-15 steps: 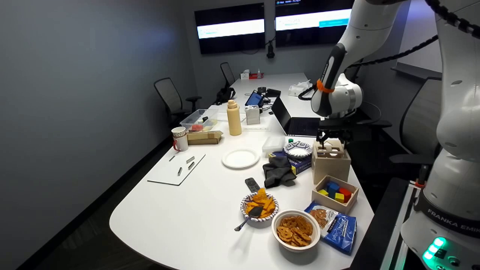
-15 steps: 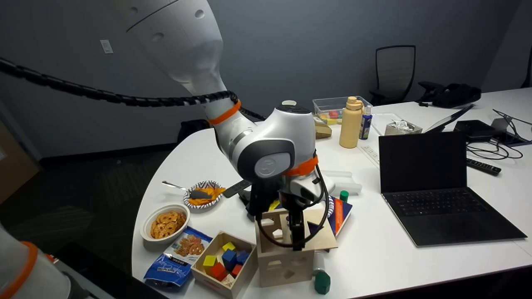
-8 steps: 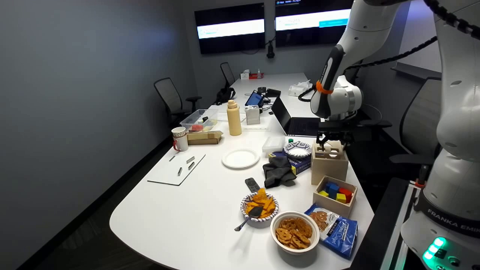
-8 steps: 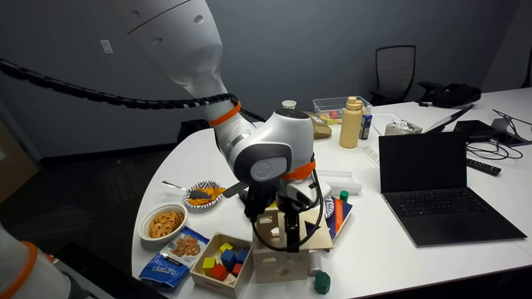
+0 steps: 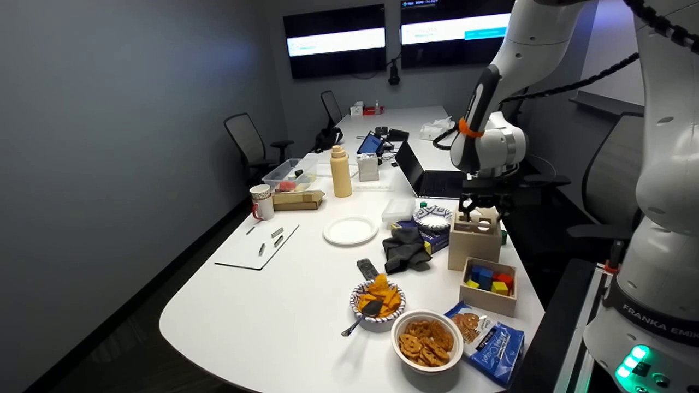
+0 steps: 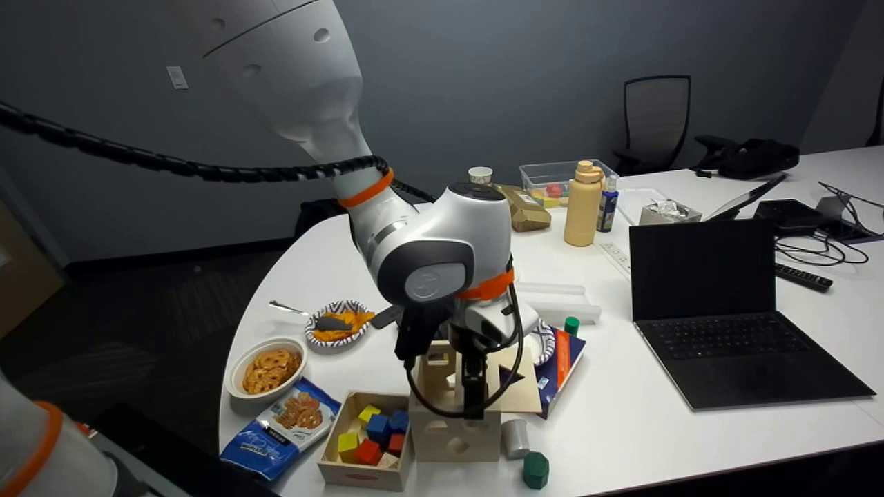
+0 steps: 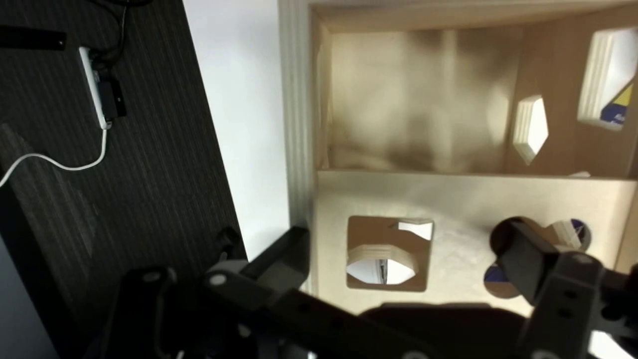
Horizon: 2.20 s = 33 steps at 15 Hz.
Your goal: Close the shape sorter box
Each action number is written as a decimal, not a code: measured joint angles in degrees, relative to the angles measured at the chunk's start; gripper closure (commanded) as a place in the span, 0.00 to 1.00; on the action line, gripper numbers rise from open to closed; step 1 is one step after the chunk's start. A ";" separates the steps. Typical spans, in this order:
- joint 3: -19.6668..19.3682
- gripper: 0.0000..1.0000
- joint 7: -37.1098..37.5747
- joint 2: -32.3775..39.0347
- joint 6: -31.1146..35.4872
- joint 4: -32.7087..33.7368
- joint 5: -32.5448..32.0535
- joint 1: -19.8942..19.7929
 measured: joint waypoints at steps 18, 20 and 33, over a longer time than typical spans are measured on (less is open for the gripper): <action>1.41 0.00 -0.41 -1.42 -0.33 -1.53 -0.11 4.77; 1.78 0.00 -0.72 -1.67 -1.24 -1.55 -0.12 5.15; 3.98 0.00 -1.52 -2.80 -6.35 -1.59 -3.20 6.93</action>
